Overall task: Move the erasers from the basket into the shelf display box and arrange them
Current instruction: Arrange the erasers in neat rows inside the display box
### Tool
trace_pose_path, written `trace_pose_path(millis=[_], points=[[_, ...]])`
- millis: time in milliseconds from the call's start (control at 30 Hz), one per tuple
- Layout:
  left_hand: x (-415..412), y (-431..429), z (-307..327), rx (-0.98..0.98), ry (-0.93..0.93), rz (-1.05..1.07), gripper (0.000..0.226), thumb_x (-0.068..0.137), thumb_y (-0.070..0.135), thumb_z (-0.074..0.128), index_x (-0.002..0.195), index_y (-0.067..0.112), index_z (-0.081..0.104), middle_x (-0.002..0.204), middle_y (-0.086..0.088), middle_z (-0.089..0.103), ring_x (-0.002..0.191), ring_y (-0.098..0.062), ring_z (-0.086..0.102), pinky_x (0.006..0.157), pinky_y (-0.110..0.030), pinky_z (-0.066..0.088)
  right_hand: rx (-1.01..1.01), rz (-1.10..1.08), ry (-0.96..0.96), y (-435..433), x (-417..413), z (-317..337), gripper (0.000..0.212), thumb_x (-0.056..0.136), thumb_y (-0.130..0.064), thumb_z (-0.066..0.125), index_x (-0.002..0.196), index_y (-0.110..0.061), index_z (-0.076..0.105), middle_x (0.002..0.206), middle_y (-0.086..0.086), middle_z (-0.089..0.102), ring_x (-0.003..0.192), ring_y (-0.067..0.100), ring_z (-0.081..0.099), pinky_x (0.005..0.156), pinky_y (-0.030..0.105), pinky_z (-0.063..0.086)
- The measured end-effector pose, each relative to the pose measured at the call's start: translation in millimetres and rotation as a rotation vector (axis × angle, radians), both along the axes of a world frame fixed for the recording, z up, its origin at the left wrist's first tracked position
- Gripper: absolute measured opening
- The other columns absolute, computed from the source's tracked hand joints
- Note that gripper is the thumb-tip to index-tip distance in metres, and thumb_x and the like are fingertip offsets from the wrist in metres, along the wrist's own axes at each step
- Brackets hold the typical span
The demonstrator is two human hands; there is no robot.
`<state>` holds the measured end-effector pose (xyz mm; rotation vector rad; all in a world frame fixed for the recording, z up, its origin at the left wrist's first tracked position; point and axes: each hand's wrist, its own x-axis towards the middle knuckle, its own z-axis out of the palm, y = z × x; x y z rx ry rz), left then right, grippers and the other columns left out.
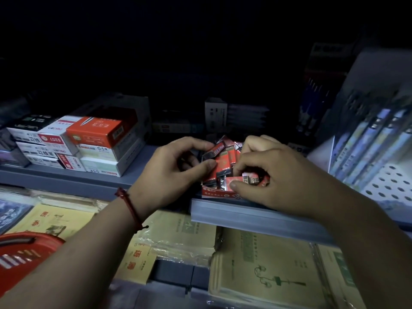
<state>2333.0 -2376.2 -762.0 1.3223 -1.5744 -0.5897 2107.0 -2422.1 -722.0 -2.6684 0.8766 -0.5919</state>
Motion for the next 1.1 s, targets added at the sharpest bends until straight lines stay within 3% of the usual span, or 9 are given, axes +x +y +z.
trace_pose_path(millis=[100, 267, 400, 500, 600, 733, 867, 1000, 1100], points=[[0.4, -2.5, -1.5, 0.006, 0.045, 0.009, 0.02, 0.086, 0.023, 0.077, 0.105, 0.021, 0.074, 0.111, 0.0, 0.073, 0.085, -0.033, 0.068, 0.077, -0.055, 0.057, 0.051, -0.023, -0.021, 0.0, 1.1, -1.2, 0.012, 0.083, -0.04, 0.072, 0.079, -0.03, 0.067, 0.09, -0.012, 0.052, 0.096, 0.006, 0.05, 0.076, 0.016, 0.039], [-0.5, -10.2, -2.2, -0.059, 0.184, 0.117, 0.01, 0.088, 0.021, 0.076, 0.098, 0.022, 0.074, 0.082, -0.014, 0.073, 0.072, -0.03, 0.067, 0.072, -0.052, 0.058, 0.205, -0.085, -0.357, -1.9, 3.1, -5.2, 0.008, 0.085, -0.022, 0.075, 0.082, -0.023, 0.069, 0.087, -0.004, 0.058, 0.073, 0.008, 0.054, 0.065, 0.016, 0.044], [-5.8, -16.6, 0.8, -0.24, 0.105, 0.306, 0.014, 0.089, 0.022, 0.076, 0.094, 0.032, 0.069, 0.087, 0.005, 0.074, 0.078, -0.011, 0.071, 0.071, -0.028, 0.059, 0.279, -0.298, -0.667, -6.1, 6.2, -5.7, 0.007, 0.088, -0.025, 0.074, 0.089, -0.019, 0.071, 0.079, 0.005, 0.068, 0.069, 0.019, 0.063, 0.064, 0.031, 0.054], [-6.7, -24.1, 4.9, -0.353, -0.044, 0.44, 0.014, 0.089, 0.026, 0.075, 0.101, 0.03, 0.07, 0.097, 0.004, 0.072, 0.089, -0.003, 0.068, 0.078, -0.017, 0.054, 0.166, -0.466, -0.747, -14.9, 6.4, -4.7, 0.016, 0.086, -0.032, 0.076, 0.082, -0.018, 0.072, 0.063, -0.003, 0.067, 0.058, 0.014, 0.063, 0.051, 0.028, 0.048], [-8.9, -33.2, 5.8, -0.324, -0.102, 0.402, 0.016, 0.088, 0.026, 0.075, 0.103, 0.021, 0.075, 0.099, 0.006, 0.075, 0.094, -0.006, 0.069, 0.086, -0.031, 0.057, 0.168, -0.526, -0.724, -24.7, 10.5, -6.2, 0.02, 0.083, -0.037, 0.077, 0.078, -0.018, 0.072, 0.055, -0.004, 0.064, 0.05, 0.01, 0.06, 0.044, 0.026, 0.043], [-16.9, -31.0, 3.7, -0.223, -0.196, 0.281, 0.011, 0.091, 0.026, 0.07, 0.1, 0.021, 0.076, 0.096, 0.012, 0.074, 0.094, -0.003, 0.068, 0.085, -0.034, 0.057, 0.184, -0.59, -0.568, -33.0, 15.2, -17.7, 0.045, 0.087, -0.036, 0.07, 0.063, 0.001, 0.06, 0.048, 0.012, 0.054, 0.04, 0.015, 0.046, 0.04, 0.032, 0.033], [-14.6, -28.2, 3.7, -0.201, -0.191, 0.299, 0.014, 0.092, 0.026, 0.069, 0.105, 0.023, 0.074, 0.101, 0.013, 0.073, 0.099, -0.002, 0.066, 0.087, -0.028, 0.055, 0.2, -0.517, -0.577, -29.0, 8.4, -21.1, 0.042, 0.09, -0.041, 0.066, 0.073, -0.003, 0.068, 0.061, 0.015, 0.064, 0.055, 0.025, 0.061, 0.051, 0.039, 0.044], [-15.2, -28.8, 4.3, -0.148, -0.143, 0.314, 0.017, 0.091, 0.023, 0.07, 0.108, 0.022, 0.074, 0.099, 0.015, 0.072, 0.094, 0.006, 0.065, 0.081, -0.012, 0.052, 0.258, -0.407, -0.577, -23.1, 4.5, -20.7, 0.023, 0.089, -0.044, 0.067, 0.085, -0.022, 0.073, 0.072, -0.005, 0.071, 0.068, 0.006, 0.066, 0.06, 0.025, 0.051], [-14.1, -29.1, 3.9, -0.106, -0.136, 0.298, 0.02, 0.092, 0.024, 0.069, 0.112, 0.022, 0.073, 0.1, 0.016, 0.07, 0.093, 0.008, 0.064, 0.079, -0.01, 0.052, 0.221, -0.409, -0.557, -22.9, 4.9, -23.4, 0.017, 0.089, -0.043, 0.068, 0.088, -0.026, 0.072, 0.07, -0.015, 0.067, 0.069, -0.003, 0.063, 0.058, 0.01, 0.043]])
